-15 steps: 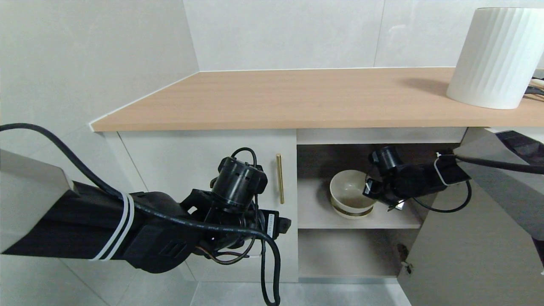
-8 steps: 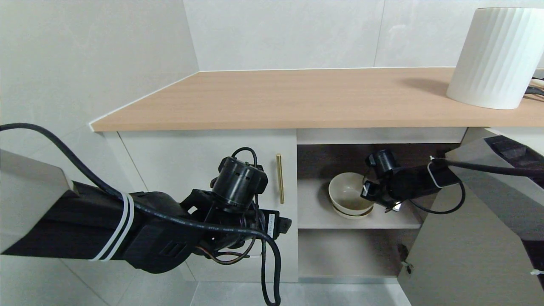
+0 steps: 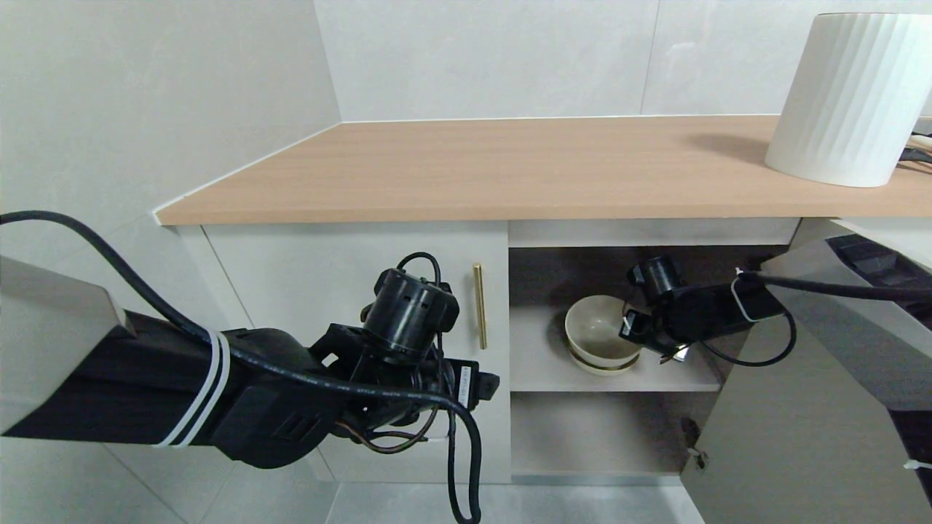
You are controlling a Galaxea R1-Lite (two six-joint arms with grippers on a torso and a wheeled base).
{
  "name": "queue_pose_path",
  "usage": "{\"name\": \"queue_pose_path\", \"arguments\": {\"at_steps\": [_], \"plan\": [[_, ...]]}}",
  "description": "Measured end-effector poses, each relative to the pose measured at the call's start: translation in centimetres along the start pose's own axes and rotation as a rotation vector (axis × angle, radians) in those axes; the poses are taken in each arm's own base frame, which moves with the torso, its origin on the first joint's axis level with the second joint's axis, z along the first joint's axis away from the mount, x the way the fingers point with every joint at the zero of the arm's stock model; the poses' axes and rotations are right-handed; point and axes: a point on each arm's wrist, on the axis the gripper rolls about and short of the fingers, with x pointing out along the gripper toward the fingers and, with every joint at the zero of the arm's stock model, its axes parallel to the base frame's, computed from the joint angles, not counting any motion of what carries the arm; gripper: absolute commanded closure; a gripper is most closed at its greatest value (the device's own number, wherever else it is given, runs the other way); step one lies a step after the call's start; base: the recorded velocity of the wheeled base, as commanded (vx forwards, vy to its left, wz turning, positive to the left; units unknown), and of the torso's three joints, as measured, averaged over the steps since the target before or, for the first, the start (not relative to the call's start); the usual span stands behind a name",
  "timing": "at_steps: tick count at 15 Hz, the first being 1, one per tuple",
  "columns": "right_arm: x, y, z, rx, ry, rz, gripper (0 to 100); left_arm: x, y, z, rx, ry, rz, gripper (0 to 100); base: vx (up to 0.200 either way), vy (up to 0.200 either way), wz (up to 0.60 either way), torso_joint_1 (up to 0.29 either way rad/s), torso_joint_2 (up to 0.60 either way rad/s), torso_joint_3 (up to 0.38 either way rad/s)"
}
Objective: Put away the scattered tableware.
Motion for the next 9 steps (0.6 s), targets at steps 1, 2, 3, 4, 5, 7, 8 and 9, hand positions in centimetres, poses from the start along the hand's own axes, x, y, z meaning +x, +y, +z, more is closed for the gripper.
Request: {"name": "queue_pose_path", "arguments": {"at_steps": [1, 2, 3, 4, 5, 7, 8, 9], "plan": [[0.06, 0.0, 0.02, 0.001, -0.001, 0.0, 100, 0.0, 0.01, 0.0, 0.0, 0.0, 0.0, 0, 0.0, 0.0, 0.0, 0.0, 0.0, 0.0], [0.07, 0.01, 0.02, 0.001, -0.001, 0.0, 100, -0.01, 0.01, 0.01, 0.0, 0.0, 0.0, 0, 0.0, 0.0, 0.0, 0.0, 0.0, 0.0], [0.12, 0.0, -0.03, 0.0, 0.0, -0.001, 100, -0.03, 0.0, 0.02, 0.0, -0.001, -0.001, 0, 0.0, 0.0, 0.0, 0.0, 0.0, 0.0], [0.16, -0.01, -0.05, 0.0, 0.001, -0.001, 100, -0.03, 0.01, 0.02, -0.001, -0.001, 0.0, 0, 0.0, 0.0, 0.0, 0.0, 0.0, 0.0], [0.19, -0.02, -0.08, -0.002, 0.002, -0.002, 0, -0.03, 0.01, 0.02, -0.001, -0.001, 0.0, 0, 0.0, 0.0, 0.0, 0.0, 0.0, 0.0], [0.23, 0.02, -0.13, -0.005, 0.004, 0.001, 0, -0.03, 0.01, 0.02, -0.001, -0.001, 0.0, 0, 0.0, 0.0, 0.0, 0.0, 0.0, 0.0], [0.19, 0.12, -0.22, -0.008, 0.007, 0.003, 0, -0.04, 0.01, 0.03, -0.001, -0.001, 0.0, 0, 0.0, 0.0, 0.0, 0.0, 0.0, 0.0], [0.12, 0.27, -0.37, -0.011, 0.009, 0.006, 0, -0.05, -0.01, 0.02, 0.0, -0.001, -0.001, 0, 0.0, 0.0, 0.0, 0.0, 0.0, 0.0]]}}
